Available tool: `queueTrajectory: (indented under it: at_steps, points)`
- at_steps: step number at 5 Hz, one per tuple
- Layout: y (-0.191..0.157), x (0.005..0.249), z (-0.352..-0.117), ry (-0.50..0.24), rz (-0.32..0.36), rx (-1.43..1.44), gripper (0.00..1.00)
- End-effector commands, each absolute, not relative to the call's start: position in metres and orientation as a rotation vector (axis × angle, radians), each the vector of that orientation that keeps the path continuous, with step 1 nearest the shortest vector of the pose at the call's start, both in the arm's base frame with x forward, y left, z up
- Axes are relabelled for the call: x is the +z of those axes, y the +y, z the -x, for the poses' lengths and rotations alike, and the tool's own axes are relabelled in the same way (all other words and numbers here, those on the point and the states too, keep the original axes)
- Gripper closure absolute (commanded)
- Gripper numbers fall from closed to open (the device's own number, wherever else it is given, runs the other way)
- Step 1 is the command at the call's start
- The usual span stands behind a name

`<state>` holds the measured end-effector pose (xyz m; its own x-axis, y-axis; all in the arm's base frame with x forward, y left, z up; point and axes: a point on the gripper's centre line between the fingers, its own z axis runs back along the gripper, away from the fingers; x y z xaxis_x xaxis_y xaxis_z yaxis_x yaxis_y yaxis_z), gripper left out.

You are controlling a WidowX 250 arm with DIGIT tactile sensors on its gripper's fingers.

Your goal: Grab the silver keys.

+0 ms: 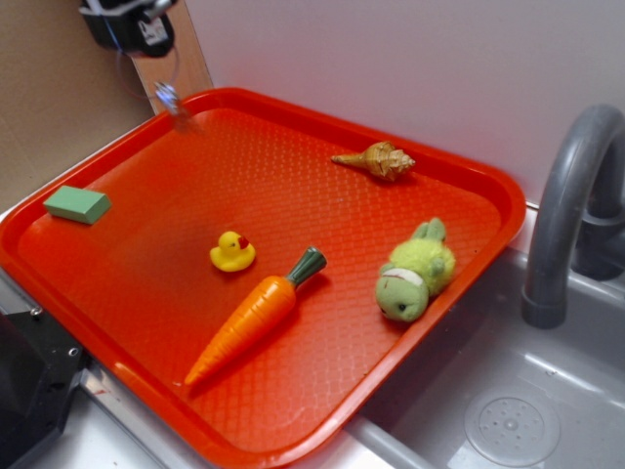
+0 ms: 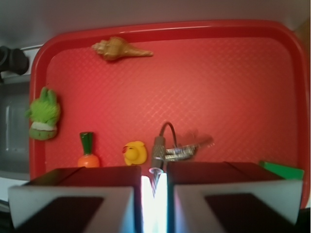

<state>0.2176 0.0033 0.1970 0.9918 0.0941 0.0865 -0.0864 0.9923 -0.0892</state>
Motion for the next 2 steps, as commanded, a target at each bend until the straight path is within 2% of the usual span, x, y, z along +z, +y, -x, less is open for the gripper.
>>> queueTrajectory:
  at_steps: [1,2]
  points:
    - [0.0065,0.2091,-0.2197,-0.122,0.078,0.159,1.0]
    - [0.0035,0.2063,-0.2232,-0.111,0.053,0.174,1.0]
